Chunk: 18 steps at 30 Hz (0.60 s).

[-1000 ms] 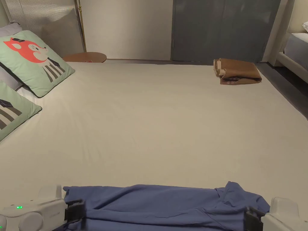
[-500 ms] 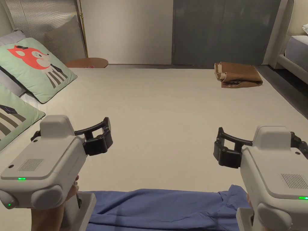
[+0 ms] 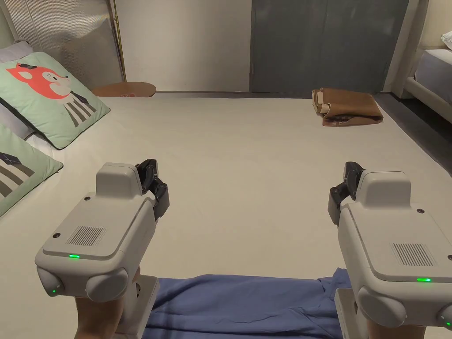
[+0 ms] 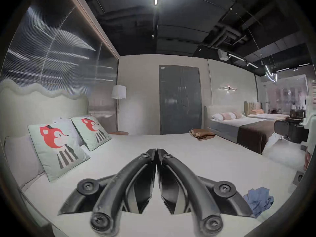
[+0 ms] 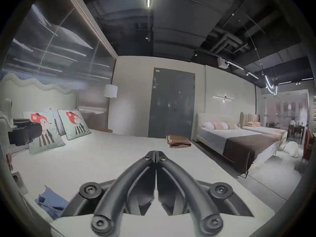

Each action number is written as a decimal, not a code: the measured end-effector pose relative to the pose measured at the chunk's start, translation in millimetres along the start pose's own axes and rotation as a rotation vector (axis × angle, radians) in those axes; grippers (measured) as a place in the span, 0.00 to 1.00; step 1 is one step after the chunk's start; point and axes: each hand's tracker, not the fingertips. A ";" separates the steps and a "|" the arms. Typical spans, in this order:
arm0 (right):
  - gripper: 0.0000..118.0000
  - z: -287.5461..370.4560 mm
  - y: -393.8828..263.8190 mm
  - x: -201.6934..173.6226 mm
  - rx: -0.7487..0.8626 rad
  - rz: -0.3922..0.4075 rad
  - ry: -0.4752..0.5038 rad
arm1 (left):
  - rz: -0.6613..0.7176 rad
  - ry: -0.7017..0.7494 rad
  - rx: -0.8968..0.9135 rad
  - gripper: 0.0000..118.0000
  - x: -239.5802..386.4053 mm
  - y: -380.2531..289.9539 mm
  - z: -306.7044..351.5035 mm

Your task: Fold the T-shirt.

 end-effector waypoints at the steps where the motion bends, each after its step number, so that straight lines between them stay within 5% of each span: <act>1: 0.00 -0.6 -0.9 -0.4 0.000 -0.001 0.001 | 0.006 -0.003 -0.004 0.00 -1.7 0.0 -0.6; 5: 0.00 -1.1 -2.5 0.1 0.003 -0.004 0.002 | 0.074 -0.045 -0.095 0.00 -18.9 -0.8 -6.1; 10: 0.00 -1.1 -4.0 -0.2 -0.009 0.000 0.011 | 0.428 -0.222 -0.353 0.00 -81.0 -25.9 -19.0; 14: 0.00 -3.6 -7.4 -2.1 -0.023 0.010 0.007 | 0.505 -0.237 -0.486 0.00 -128.5 -56.6 -20.1; 18: 0.00 -9.2 -16.3 -3.9 -0.041 0.015 0.011 | 0.720 -0.266 -0.642 0.00 -187.3 -93.6 -23.3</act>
